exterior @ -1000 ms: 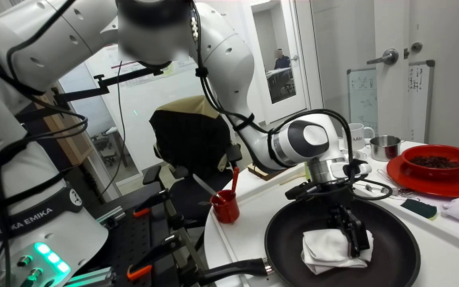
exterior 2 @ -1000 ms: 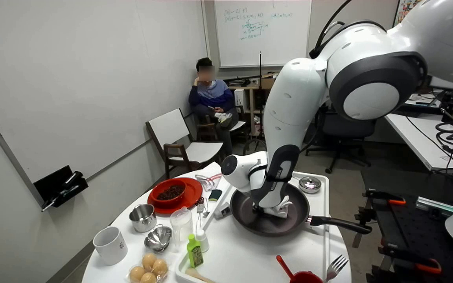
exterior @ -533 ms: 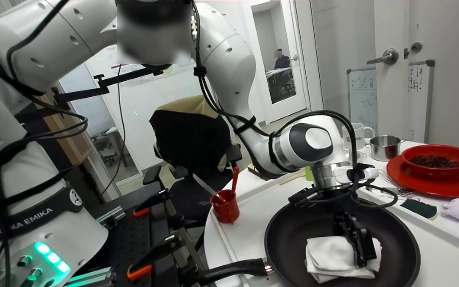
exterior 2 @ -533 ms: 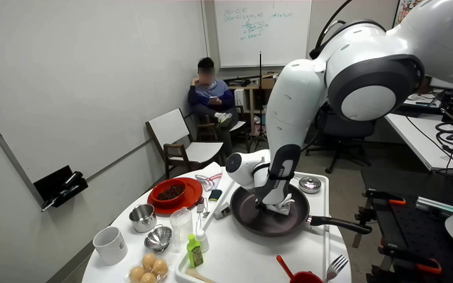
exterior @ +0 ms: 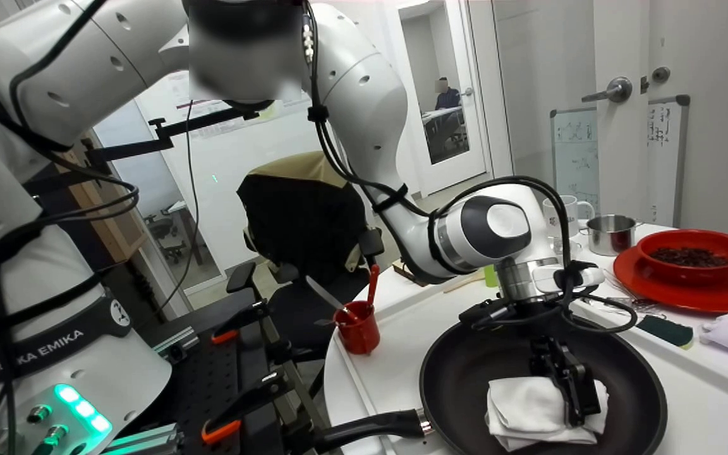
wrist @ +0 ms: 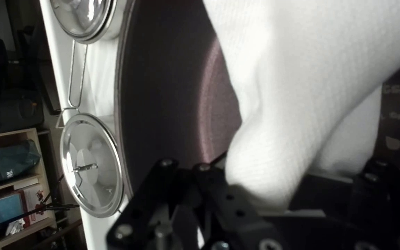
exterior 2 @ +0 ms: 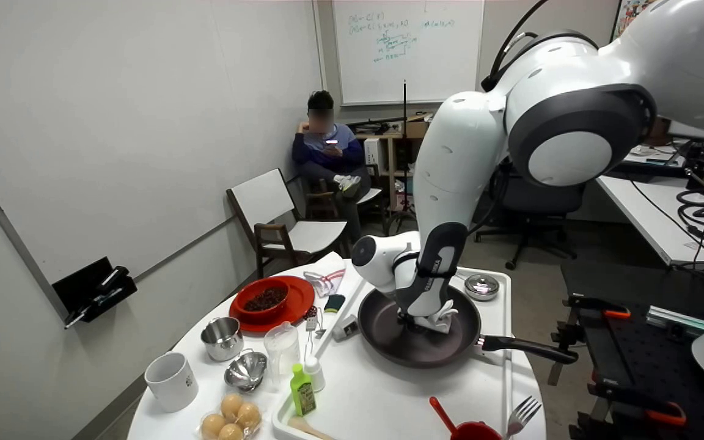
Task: Wipe the black pan with the white cloth
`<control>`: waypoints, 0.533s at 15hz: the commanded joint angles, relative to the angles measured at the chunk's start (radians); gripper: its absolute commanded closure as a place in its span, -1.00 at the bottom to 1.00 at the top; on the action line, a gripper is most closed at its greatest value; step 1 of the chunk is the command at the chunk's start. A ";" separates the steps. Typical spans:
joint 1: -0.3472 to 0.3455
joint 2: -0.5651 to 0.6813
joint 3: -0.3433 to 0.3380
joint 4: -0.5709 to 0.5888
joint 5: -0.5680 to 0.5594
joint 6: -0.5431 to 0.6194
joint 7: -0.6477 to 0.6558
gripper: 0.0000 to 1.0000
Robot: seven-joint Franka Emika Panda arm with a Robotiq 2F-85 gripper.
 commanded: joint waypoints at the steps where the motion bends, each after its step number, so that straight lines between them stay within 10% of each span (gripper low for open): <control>1: -0.089 0.026 0.046 0.054 0.024 0.000 -0.110 0.92; 8: -0.115 0.004 0.044 0.064 0.011 -0.035 -0.150 0.92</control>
